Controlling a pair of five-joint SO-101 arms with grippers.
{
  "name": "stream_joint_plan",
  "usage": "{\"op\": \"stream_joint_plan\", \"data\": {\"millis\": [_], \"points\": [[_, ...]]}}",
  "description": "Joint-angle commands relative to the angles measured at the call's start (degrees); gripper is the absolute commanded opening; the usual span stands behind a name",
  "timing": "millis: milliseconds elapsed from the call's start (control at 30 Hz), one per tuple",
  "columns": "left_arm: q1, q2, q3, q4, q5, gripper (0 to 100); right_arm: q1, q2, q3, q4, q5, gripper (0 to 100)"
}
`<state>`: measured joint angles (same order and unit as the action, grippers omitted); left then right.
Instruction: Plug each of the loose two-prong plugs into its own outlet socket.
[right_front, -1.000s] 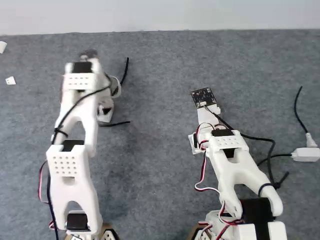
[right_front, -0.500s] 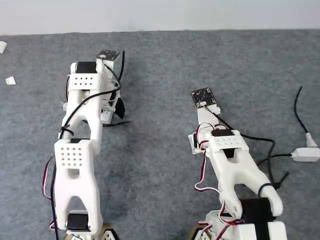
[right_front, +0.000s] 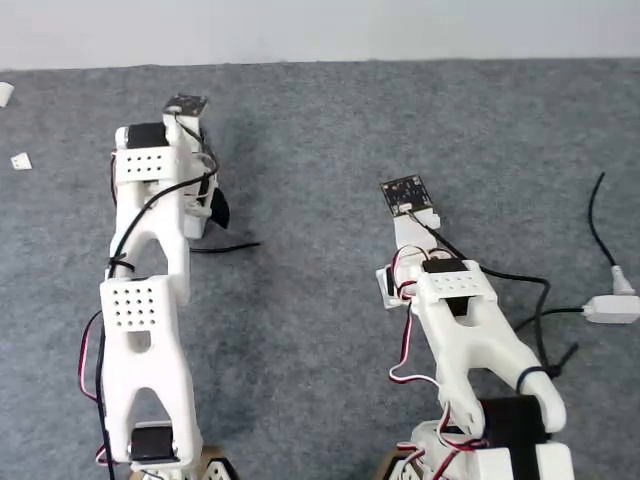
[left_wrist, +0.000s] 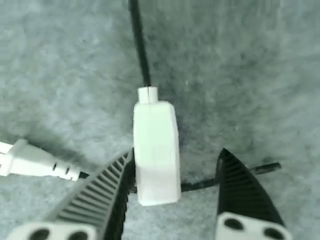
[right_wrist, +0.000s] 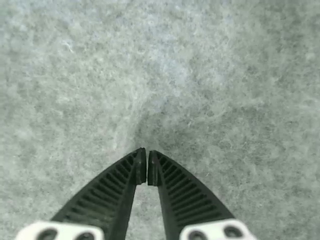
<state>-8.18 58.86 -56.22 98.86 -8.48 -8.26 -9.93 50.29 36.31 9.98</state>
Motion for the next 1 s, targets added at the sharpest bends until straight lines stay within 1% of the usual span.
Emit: {"op": "stream_joint_plan", "data": {"millis": [0,233,333,400,600,633,967], "points": [[-0.09,-2.99,-0.04,1.76,-2.11,25,0.66,0.04,-3.34,-1.01,0.26,0.9],[-0.18,-2.37,0.40,1.76,-1.85,25,0.66,0.04,-3.34,-1.01,0.26,0.9],[0.26,-1.14,3.03,1.67,-1.93,25,0.66,0.04,-3.34,-1.01,0.26,0.9],[1.14,0.53,3.74,1.67,-2.11,21,0.66,0.04,-3.34,-1.01,0.26,0.9],[1.41,2.55,0.40,1.67,-2.20,2,0.66,0.04,-3.34,-1.01,0.53,0.9],[1.41,2.55,-0.31,1.67,-2.20,1,0.66,0.04,-3.34,-1.01,0.53,0.9],[1.05,2.64,-1.54,1.67,-1.67,2,0.66,0.04,-3.34,-0.92,0.53,0.9]]}}
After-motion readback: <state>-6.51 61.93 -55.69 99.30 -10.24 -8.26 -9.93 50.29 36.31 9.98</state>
